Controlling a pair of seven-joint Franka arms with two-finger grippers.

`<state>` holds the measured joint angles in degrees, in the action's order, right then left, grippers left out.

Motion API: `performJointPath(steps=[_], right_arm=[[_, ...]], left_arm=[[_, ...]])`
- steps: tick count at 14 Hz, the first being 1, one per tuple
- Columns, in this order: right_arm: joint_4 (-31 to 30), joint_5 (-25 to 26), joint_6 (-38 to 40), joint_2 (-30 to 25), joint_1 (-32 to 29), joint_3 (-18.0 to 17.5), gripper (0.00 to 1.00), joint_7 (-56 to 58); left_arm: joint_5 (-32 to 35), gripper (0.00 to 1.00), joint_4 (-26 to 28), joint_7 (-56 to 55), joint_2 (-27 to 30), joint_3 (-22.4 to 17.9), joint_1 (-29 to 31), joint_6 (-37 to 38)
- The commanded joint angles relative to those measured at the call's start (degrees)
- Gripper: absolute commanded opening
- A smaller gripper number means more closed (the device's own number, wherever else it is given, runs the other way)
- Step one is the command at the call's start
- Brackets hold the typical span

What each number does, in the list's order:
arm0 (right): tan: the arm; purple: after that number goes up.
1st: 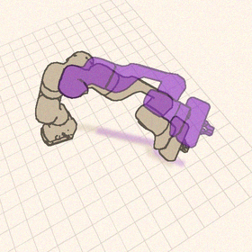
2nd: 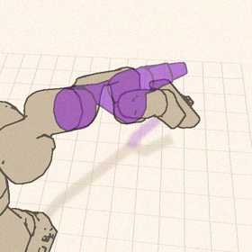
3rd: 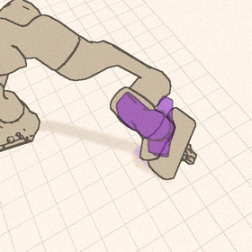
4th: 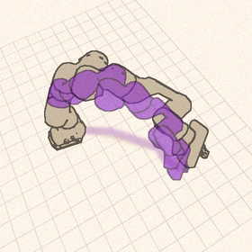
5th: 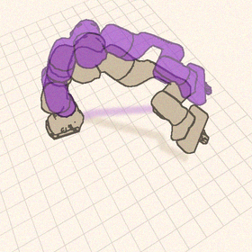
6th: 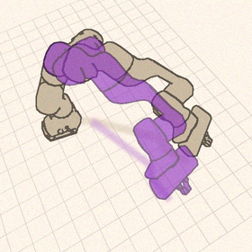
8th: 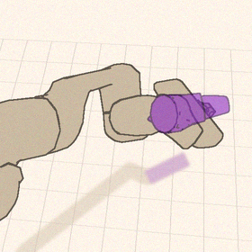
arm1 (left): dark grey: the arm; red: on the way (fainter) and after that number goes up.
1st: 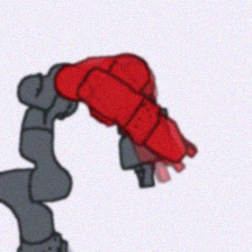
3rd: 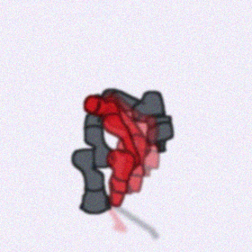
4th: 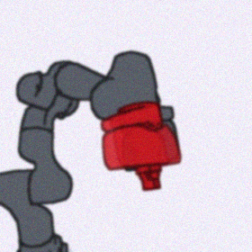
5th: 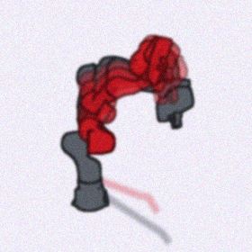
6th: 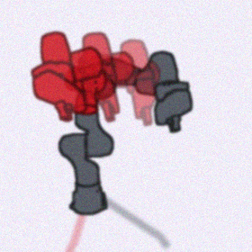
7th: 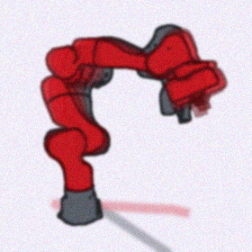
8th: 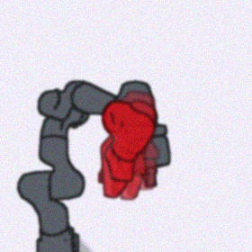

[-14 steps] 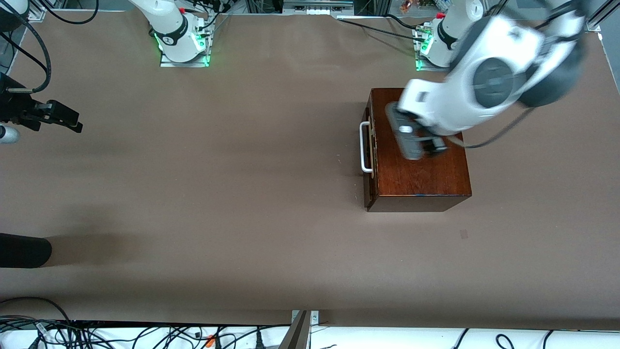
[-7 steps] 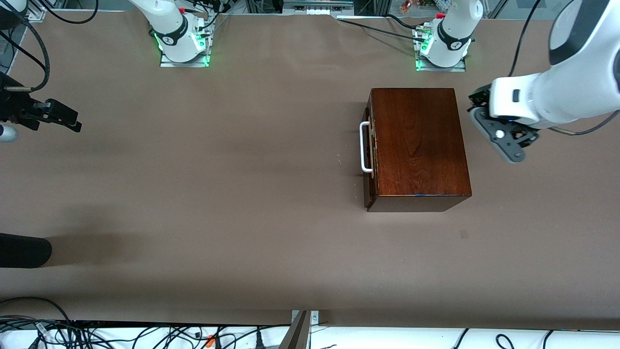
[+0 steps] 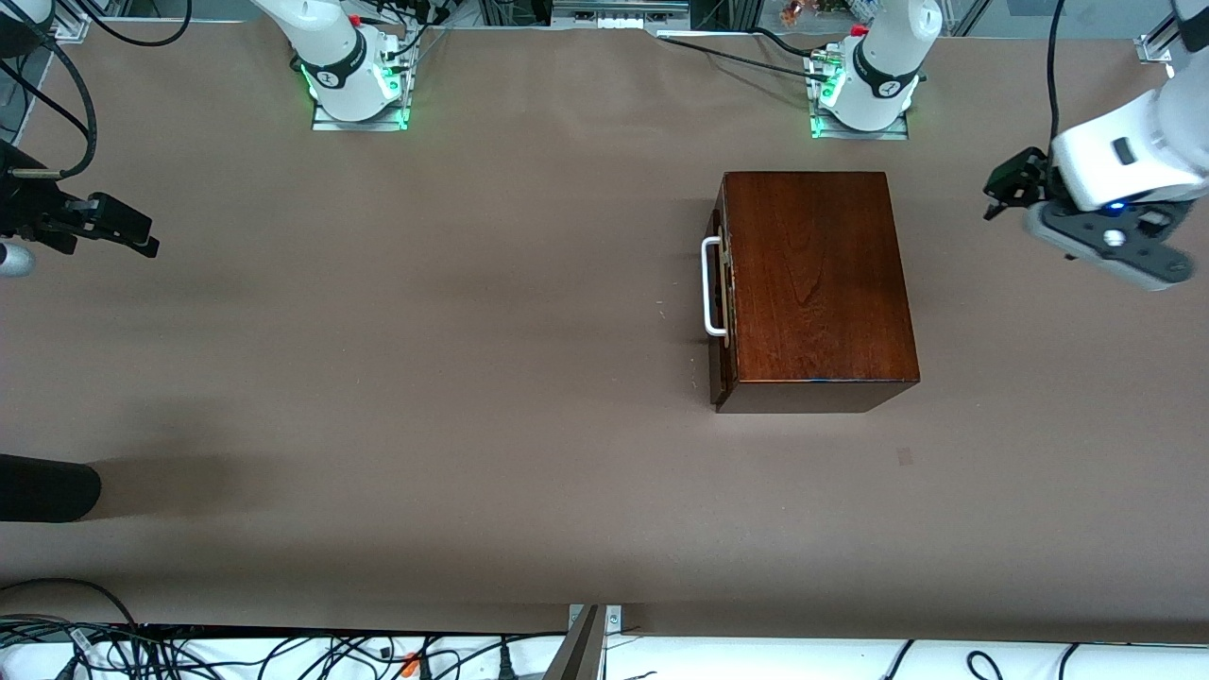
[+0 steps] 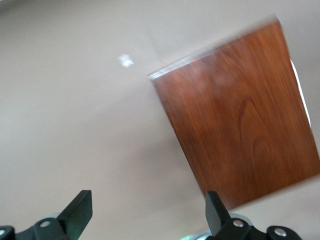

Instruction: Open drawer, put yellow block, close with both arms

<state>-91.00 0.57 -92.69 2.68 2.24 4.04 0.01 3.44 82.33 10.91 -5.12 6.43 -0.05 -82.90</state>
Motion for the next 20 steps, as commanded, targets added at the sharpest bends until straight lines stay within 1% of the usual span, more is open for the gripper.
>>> performJointPath(steps=[1,4,5,8,11,13,20], right_arm=[[-0.2,0.0,0.1,-0.9,-0.7,-0.5,1.0,-0.2],[-0.2,0.0,0.1,-0.8,-0.7,-0.6,1.0,-0.3],[-0.2,0.0,0.1,-0.7,-0.7,-0.6,1.0,-0.4],[-0.2,0.0,0.0,-0.8,-0.7,-0.6,1.0,-0.4],[-0.2,0.0,0.1,-0.8,-0.7,-0.6,1.0,-0.4],[-0.2,0.0,0.0,-0.8,-0.7,-0.6,1.0,-0.4],[-0.2,0.0,0.0,-0.8,-0.7,-0.5,1.0,-0.4]], left_arm=[[0.2,1.0,9.0,-17.3,7.6,-2.2,-1.1,-7.0],[-4.8,1.0,10.4,-17.2,7.7,-7.1,-1.4,-7.1],[-4.8,1.0,10.7,-16.5,7.7,-7.7,-1.8,-7.1],[-4.7,1.0,11.5,-16.1,7.8,-7.6,-1.8,-6.6],[-4.6,1.0,8.8,-16.0,6.3,-7.0,-1.7,-3.8],[-4.6,1.0,8.6,-16.0,6.1,-6.4,-1.9,-3.6],[-4.6,1.0,8.6,-16.0,6.1,-6.6,-1.8,-3.4]])
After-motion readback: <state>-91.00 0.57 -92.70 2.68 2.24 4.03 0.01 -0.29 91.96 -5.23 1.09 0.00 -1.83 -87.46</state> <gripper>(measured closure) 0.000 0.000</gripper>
